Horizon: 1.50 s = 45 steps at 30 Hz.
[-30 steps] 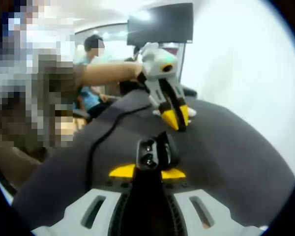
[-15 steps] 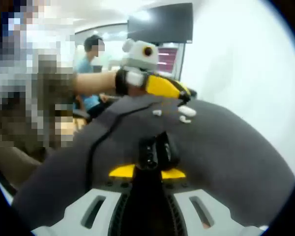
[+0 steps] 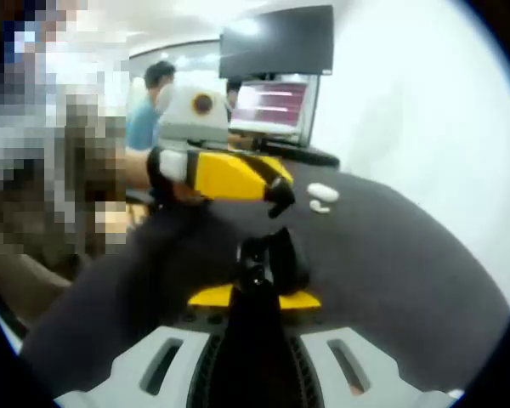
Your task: Pick up three earphones and place each one into its charging case using tactile feedback, ensure that each earphone is properly inserted and securely positioned inside the case.
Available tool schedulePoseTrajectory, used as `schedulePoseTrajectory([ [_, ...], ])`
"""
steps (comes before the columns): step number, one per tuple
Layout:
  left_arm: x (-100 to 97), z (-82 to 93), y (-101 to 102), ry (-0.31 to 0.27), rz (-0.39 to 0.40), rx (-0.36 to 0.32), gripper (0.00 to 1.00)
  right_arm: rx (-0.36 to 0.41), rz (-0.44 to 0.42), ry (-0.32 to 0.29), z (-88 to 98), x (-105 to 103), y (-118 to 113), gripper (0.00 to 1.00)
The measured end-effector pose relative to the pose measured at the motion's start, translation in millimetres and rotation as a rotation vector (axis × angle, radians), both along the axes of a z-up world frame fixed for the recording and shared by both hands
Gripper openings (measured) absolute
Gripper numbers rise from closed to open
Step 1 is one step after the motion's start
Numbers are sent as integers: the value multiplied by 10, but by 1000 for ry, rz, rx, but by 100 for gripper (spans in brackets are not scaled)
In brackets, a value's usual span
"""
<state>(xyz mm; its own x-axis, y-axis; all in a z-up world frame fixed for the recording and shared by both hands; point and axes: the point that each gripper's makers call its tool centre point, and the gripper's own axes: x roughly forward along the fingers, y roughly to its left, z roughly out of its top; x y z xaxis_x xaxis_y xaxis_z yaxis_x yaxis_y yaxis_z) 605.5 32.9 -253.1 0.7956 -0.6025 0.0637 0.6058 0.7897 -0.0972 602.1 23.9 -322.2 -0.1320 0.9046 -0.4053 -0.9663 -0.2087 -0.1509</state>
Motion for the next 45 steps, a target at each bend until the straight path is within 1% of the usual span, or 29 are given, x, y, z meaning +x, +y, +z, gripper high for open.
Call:
schedulePoseTrajectory([
  [2,29,-19,-7,14,20,-13,10,1,-1,0,1,4,0,18],
  [4,18,5,-38,1,37,-11,9,1,-1,1,1,7,0,18],
  [5,3,20,-75,-5,35,-11,7,0,-1,-1,0,6,0,18],
  [7,-19,23,-135,-21,41,24,6,1,1,-6,4,-5,4,18],
  [8,-31,31,-159,-50,42,56,6,0,3,0,0,-16,4,18],
  [9,-44,12,-190,-62,31,90,6,2,2,-2,4,-12,5,18],
  [10,-41,-17,-188,-57,38,112,6,-5,1,1,-10,-15,-6,18],
  [11,-43,-17,-184,-53,35,108,6,-1,2,-2,-8,-16,2,18],
  [13,-50,24,-122,-55,33,99,6,-2,2,-2,-14,-15,4,18],
  [14,-34,50,-64,-63,54,99,6,-3,1,-1,-16,-15,6,18],
  [17,20,40,140,-88,120,163,7,-4,0,2,-20,-12,11,18],
  [20,16,-11,269,-75,131,165,8,-4,0,2,-21,-7,14,18],
  [23,27,-15,379,-61,135,157,8,-4,0,1,-21,0,17,18],
  [24,27,-2,402,-60,131,156,8,-5,0,1,-19,2,15,18],
  [25,22,16,401,-65,109,160,9,-4,0,1,-21,4,17,18],
  [26,7,10,380,-57,71,171,10,-3,0,2,-19,3,16,18],
  [28,19,8,423,-53,40,191,12,-2,-1,4,-18,5,17,18],
  [30,-4,-30,426,-31,-15,198,14,-2,-1,3,-15,8,17,18],
  [32,-43,-90,435,14,-80,183,19,-2,-1,4,-13,12,17,18],
  [33,-49,-102,452,22,-97,177,20,-2,-1,4,-12,14,17,18],
  [37,-28,-119,527,8,-98,191,19,-3,1,3,-8,14,17,18],
  [39,-46,-113,486,-9,-131,205,19,-3,2,3,-6,15,17,18],
  [40,-53,-111,471,-20,-145,218,19,-2,2,5,-6,15,16,18],
  [43,-54,-131,428,-70,-185,311,20,0,1,10,-4,15,13,18],
  [44,-52,-125,419,-79,-193,314,20,0,1,10,-4,13,11,18],
  [45,-44,-124,416,-79,-200,303,20,0,1,11,-4,14,13,18],
])
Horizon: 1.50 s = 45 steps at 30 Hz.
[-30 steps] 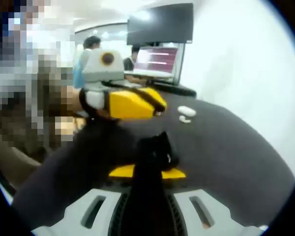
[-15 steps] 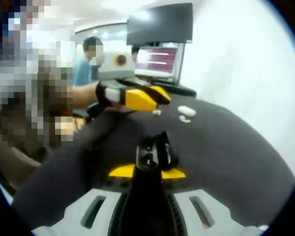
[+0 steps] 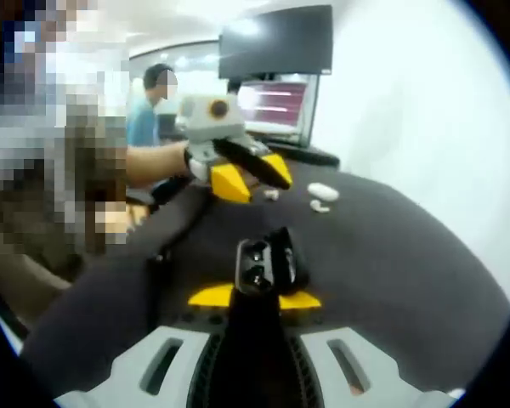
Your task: Pick up three earphones and place each one into its charging case using tactile feedback, ensure that each earphone is properly inserted and securely positioned inside the case.
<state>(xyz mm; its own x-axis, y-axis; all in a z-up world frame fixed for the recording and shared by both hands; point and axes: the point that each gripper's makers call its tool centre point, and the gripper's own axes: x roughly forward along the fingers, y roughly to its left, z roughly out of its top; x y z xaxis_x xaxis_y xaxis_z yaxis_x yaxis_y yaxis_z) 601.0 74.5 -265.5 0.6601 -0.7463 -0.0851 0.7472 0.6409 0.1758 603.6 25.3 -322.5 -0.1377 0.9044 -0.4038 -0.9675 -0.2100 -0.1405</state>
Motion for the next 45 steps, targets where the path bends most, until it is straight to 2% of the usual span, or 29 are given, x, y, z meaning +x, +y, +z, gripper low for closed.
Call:
schedulePoseTrajectory([
  [3,23,-24,-10,8,-12,-40,20,1,-1,5,1,3,-6,18],
  [6,35,-120,-11,23,-11,-76,19,1,-2,6,2,5,-8,18],
  [7,49,-175,29,31,14,-23,20,1,-2,8,2,3,-9,19],
  [9,52,-34,25,-48,30,-63,19,1,-2,7,1,-2,-11,19],
  [12,14,-33,48,-33,16,-83,18,0,-3,4,2,0,-13,19],
  [15,-25,42,69,-40,-9,-140,18,1,-8,2,2,-9,-18,19],
  [17,3,188,165,-129,35,-177,17,5,-9,10,1,-4,-22,19],
  [18,-2,245,199,-156,40,-199,15,9,-8,20,0,1,-24,19],
  [19,2,339,277,-173,61,-265,14,12,-8,32,0,5,-26,19],
  [20,25,422,383,-192,100,-320,12,15,-9,41,0,7,-29,19],
  [22,109,500,624,-215,203,-384,11,22,-10,54,0,6,-29,19],
  [23,116,523,685,-193,205,-441,11,28,-15,67,-1,0,-29,19],
  [25,108,549,714,-169,177,-497,11,37,-19,85,0,1,-30,19],
  [27,124,538,714,-163,176,-494,11,49,-22,104,2,3,-32,19],
  [30,118,513,656,-165,173,-464,11,75,-36,165,9,10,-37,19],
  [33,86,482,583,-206,184,-384,11,82,-40,190,16,17,-44,19],
  [36,39,474,507,-218,160,-361,11,85,-44,212,19,21,-45,19],
  [39,53,479,519,-217,160,-369,11,85,-47,258,27,36,-53,19],
  [45,98,495,536,-201,157,-403,11,92,-52,238,25,39,-64,18],
])
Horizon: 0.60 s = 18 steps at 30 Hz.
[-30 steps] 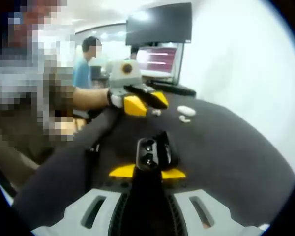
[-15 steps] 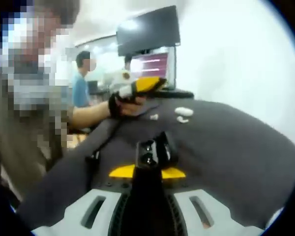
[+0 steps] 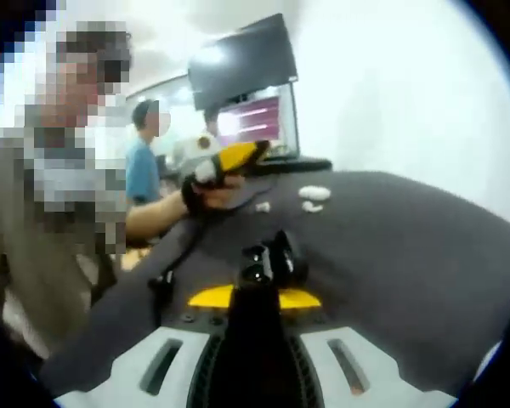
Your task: Pick up three earphones and place each one into its charging case using tactile feedback, ensure that each earphone is properly inserted and securely positioned inside the case.
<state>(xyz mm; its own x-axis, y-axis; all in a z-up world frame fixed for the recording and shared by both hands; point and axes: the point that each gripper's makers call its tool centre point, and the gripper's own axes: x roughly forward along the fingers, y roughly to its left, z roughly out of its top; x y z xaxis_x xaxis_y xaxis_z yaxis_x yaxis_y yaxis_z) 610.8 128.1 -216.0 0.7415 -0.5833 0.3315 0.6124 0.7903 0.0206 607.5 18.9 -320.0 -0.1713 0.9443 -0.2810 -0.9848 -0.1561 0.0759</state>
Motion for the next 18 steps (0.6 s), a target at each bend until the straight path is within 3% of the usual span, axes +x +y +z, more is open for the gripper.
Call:
schedulePoseTrajectory([
  [4,-5,-82,-99,24,-25,52,11,9,0,-53,-5,-17,1,18],
  [7,-96,-253,-337,115,-182,95,13,12,-1,-72,-7,-37,9,19],
  [9,-119,-346,-437,157,-235,135,15,12,-4,-80,-7,-37,9,19],
  [18,-46,-530,-473,217,-194,237,16,5,-11,-127,-13,-68,22,19],
])
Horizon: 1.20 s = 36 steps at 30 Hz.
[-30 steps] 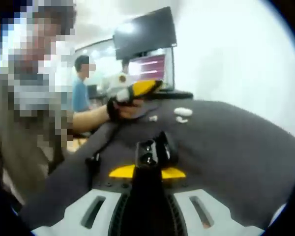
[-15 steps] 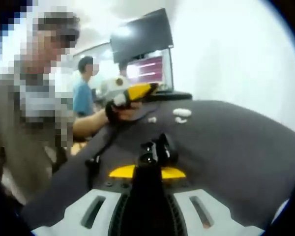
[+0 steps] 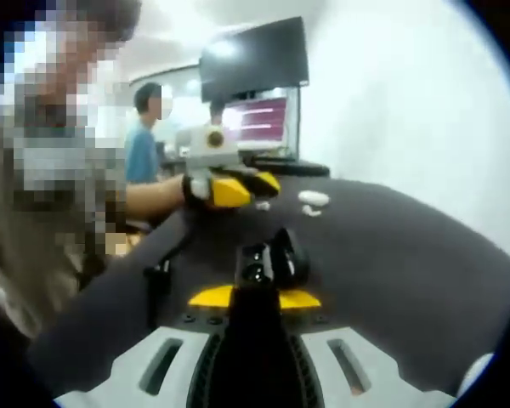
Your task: Pick up three earphones and place each one into its charging case using tactile feedback, ensure that each earphone is properly inserted and securely positioned inside the case.
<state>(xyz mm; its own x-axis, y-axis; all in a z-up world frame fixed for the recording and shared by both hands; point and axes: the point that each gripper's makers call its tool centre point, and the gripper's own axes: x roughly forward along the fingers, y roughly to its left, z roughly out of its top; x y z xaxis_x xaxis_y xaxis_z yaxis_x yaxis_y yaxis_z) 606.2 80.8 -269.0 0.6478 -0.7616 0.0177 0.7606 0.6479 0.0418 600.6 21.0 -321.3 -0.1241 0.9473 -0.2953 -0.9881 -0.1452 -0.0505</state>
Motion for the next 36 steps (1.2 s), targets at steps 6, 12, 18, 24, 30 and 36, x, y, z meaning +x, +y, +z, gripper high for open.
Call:
schedulePoseTrajectory([
  [6,-58,-155,-111,15,-35,111,19,-6,-11,-27,2,20,8,19],
  [12,-477,-98,-373,7,-281,123,22,4,6,-6,5,32,6,19],
  [18,-737,-344,-680,227,-423,315,17,5,15,-2,7,41,10,19],
  [24,-684,-459,-853,249,-417,413,21,5,14,-6,7,41,13,19],
  [30,-638,-508,-832,284,-411,439,11,5,14,-9,5,35,12,19],
  [36,-598,-340,-792,272,-367,405,11,5,15,-13,3,35,9,19],
])
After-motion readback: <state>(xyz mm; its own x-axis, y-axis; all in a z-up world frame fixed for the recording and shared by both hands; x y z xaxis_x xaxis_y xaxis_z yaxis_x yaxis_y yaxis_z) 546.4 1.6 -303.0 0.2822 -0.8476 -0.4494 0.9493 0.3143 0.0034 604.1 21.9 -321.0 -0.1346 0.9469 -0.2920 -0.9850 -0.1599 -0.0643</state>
